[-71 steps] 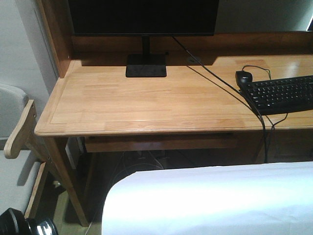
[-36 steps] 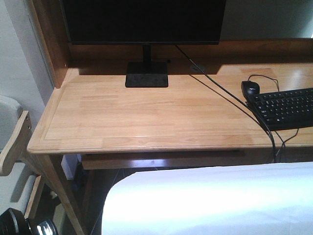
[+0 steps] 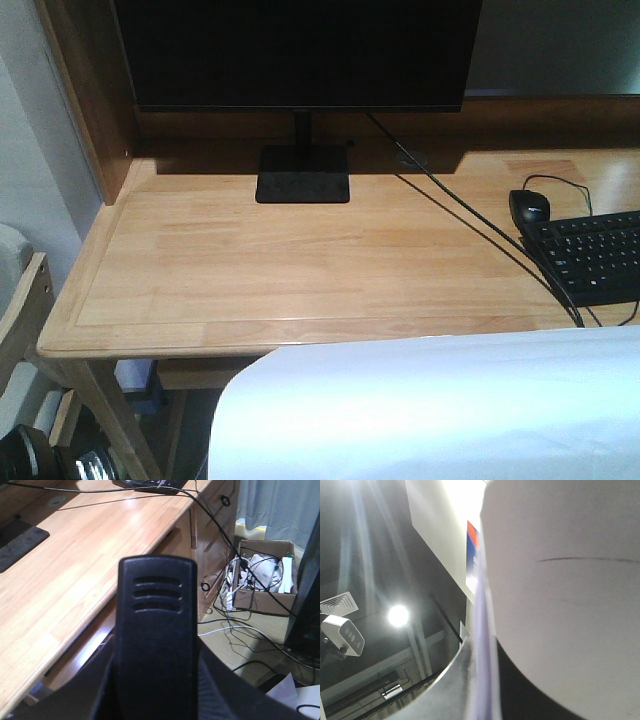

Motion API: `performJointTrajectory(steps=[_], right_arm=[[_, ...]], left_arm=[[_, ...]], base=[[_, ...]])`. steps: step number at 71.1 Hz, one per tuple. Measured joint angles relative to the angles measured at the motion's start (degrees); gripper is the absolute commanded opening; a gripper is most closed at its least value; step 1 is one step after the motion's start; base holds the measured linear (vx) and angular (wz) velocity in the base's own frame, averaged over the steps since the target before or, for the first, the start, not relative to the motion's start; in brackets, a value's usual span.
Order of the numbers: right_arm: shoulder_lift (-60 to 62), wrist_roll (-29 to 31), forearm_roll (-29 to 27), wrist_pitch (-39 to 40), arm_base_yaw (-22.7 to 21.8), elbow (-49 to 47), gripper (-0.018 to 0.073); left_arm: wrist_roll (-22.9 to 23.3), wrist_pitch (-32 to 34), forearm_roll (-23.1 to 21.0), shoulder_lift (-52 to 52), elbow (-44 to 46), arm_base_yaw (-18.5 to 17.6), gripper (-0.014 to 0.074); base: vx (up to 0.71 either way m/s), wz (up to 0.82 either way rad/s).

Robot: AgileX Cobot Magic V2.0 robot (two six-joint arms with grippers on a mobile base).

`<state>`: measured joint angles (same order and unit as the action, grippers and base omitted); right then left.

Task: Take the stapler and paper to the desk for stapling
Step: 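Approach the desk surface in front of the black monitor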

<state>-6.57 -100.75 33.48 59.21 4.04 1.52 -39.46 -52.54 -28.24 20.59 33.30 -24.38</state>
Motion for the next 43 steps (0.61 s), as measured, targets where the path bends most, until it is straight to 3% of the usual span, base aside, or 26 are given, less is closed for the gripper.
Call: performJointTrajectory(steps=[43], right_arm=[[0.00, 0.00, 0.00, 0.00, 0.00, 0.00, -0.0008]], left_arm=[[0.00, 0.00, 0.00, 0.00, 0.00, 0.00, -0.0006]], base=[[0.10, 0.01]])
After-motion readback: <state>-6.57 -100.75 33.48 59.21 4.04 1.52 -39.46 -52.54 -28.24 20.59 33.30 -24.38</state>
